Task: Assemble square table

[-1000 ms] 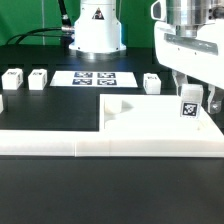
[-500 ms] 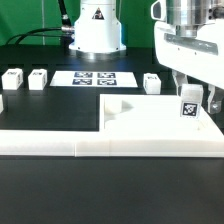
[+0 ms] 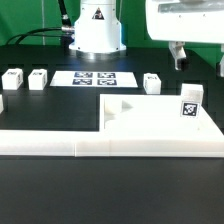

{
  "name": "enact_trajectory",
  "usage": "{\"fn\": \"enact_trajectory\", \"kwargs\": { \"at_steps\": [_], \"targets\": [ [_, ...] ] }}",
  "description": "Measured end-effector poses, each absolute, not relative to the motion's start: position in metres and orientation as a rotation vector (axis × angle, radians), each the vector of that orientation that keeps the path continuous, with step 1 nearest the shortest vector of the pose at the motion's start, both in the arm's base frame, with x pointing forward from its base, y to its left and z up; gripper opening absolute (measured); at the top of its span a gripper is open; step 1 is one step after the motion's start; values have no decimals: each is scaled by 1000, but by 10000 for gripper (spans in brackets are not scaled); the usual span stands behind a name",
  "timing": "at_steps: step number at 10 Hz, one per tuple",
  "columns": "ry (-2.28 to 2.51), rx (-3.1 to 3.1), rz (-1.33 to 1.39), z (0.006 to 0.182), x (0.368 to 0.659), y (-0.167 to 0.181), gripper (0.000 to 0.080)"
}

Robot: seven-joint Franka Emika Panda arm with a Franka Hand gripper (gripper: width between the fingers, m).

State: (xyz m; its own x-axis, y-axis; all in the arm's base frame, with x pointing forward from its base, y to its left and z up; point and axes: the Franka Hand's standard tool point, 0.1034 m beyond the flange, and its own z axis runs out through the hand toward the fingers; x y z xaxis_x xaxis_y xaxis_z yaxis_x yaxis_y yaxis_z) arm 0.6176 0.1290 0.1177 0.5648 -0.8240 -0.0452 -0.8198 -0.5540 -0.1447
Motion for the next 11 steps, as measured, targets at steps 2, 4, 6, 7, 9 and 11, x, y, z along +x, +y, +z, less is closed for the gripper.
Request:
{"fn": "enact_trajectory", "kwargs": {
  "at_steps": [2,4,6,7,9,11],
  "targets": [
    [1415,-2633,-36,116,617,129,649],
    [1414,-2634,-36,115,617,129,649],
    [1167,-2766,-34,114,610,126,649],
    [1012,-2840,-5,110,601,125,649],
    [787,-2920,11,104,591,118,649],
    [600,-2967,-23,104,590,112,649]
  ]
}}
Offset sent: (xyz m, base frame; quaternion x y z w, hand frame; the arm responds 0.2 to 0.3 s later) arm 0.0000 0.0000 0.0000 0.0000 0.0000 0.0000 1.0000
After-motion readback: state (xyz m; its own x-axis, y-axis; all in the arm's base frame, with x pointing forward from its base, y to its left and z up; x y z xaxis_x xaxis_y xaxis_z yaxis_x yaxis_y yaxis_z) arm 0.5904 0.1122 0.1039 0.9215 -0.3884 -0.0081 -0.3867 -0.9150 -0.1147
